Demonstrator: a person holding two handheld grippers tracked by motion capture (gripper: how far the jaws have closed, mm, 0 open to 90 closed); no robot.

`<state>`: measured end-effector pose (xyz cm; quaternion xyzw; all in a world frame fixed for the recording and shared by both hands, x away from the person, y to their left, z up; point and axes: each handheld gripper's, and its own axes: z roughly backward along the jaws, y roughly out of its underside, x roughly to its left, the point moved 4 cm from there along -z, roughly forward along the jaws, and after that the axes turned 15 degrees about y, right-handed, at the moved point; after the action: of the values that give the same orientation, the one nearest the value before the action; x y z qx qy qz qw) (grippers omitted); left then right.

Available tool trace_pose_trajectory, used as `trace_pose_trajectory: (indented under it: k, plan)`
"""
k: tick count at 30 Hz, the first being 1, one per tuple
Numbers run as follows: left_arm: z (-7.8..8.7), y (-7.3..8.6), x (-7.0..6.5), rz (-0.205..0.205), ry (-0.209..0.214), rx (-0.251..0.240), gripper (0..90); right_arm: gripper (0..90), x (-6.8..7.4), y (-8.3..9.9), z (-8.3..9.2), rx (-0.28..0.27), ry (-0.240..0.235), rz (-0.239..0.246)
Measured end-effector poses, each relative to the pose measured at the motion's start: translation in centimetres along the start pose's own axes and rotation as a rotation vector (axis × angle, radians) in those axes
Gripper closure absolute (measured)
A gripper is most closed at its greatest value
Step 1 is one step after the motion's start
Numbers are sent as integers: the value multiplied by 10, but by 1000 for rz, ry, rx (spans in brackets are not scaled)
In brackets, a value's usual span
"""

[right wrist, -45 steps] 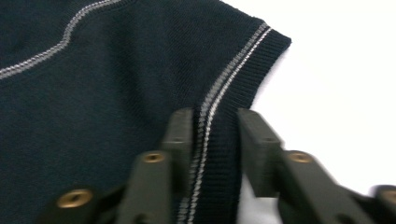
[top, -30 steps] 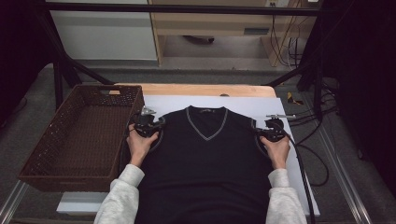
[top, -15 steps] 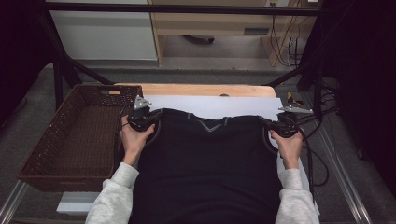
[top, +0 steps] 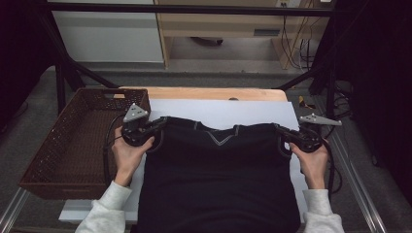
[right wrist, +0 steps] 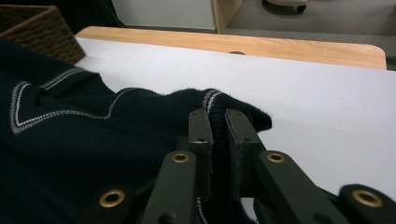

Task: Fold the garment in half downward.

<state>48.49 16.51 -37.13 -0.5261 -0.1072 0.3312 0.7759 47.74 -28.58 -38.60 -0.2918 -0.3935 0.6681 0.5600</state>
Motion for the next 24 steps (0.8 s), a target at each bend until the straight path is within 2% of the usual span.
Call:
trace_pose_trajectory:
  k: [4, 8, 11, 16, 24]
  plan:
    - [17, 11, -11, 14, 27, -4, 802, 817, 4, 8, 17, -2, -11, 9]
    - [29, 23, -26, -2, 32, -8, 801, 817, 7, 18, 32, -13, -27, 16]
    - [35, 31, -39, -3, 53, -3, 801, 816, 10, 26, 43, -11, -33, 28]
    - [44, 45, -54, -10, 63, 9, 801, 817, 13, 40, 57, -14, -45, 32]
    - [54, 63, -75, -5, 84, 42, 800, 817, 17, 69, 79, 15, -53, 38]
